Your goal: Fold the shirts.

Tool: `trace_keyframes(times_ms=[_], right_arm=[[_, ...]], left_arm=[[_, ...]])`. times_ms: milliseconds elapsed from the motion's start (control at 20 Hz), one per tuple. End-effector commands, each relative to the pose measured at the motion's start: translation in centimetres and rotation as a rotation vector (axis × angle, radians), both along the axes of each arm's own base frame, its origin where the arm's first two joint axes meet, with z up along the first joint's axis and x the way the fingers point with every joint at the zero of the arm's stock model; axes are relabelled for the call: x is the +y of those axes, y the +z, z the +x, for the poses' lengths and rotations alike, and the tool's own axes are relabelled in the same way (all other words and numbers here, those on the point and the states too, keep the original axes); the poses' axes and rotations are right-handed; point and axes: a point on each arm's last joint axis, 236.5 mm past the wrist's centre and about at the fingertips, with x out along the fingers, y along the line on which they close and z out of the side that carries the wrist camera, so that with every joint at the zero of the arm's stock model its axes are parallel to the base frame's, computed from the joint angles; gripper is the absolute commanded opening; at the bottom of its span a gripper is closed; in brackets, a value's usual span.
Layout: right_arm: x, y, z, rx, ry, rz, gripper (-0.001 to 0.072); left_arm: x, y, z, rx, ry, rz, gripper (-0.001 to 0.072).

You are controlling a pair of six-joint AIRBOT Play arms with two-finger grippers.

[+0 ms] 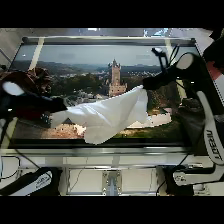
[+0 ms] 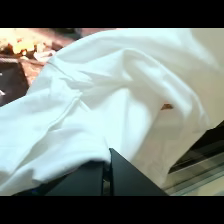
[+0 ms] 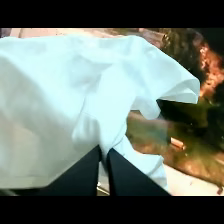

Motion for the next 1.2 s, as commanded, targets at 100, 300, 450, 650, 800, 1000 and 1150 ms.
trace_keyframes(times_ms=[100, 300, 450, 650, 800, 1000, 1150], right_arm=[[2.0, -4.6, 7.4, -0.106, -0.165, 0.148, 0.0453], [0.9, 1.9, 7.4, -0.167, -0.087, 0.105, 0.0452], [0.8, 7.6, 4.1, -0.177, 0.023, 0.046, 0.0451], [4.9, 8.3, -3.5, -0.039, 0.231, 0.013, 0.0447], [11.1, 3.4, -8.9, 0.066, 0.435, -0.019, 0.0447], [17.7, -5.0, -15.6, 0.128, 0.653, -0.11, 0.0447], [20.7, -8.5, -18.7, 0.095, 0.846, -0.204, 0.0448]], left_arm=[[-2.0, -10.5, 2.0, 0.11, 0.065, 0.003, 0.0012], [-0.8, -7.8, 5.1, 0.006, 0.144, -0.023, 0.0047], [1.4, -2.0, 7.7, -0.146, 0.214, -0.046, 0.0398], [3.3, 3.6, 7.3, -0.272, 0.249, -0.041, 0.0399], [1.8, 3.5, 5.3, -0.21, 0.185, -0.062, 0.0398], [0.7, 0.5, 2.4, -0.05, 0.223, -0.088, 0.0398], [1.8, -3.3, 1.2, 0.034, 0.375, -0.086, 0.0398]])
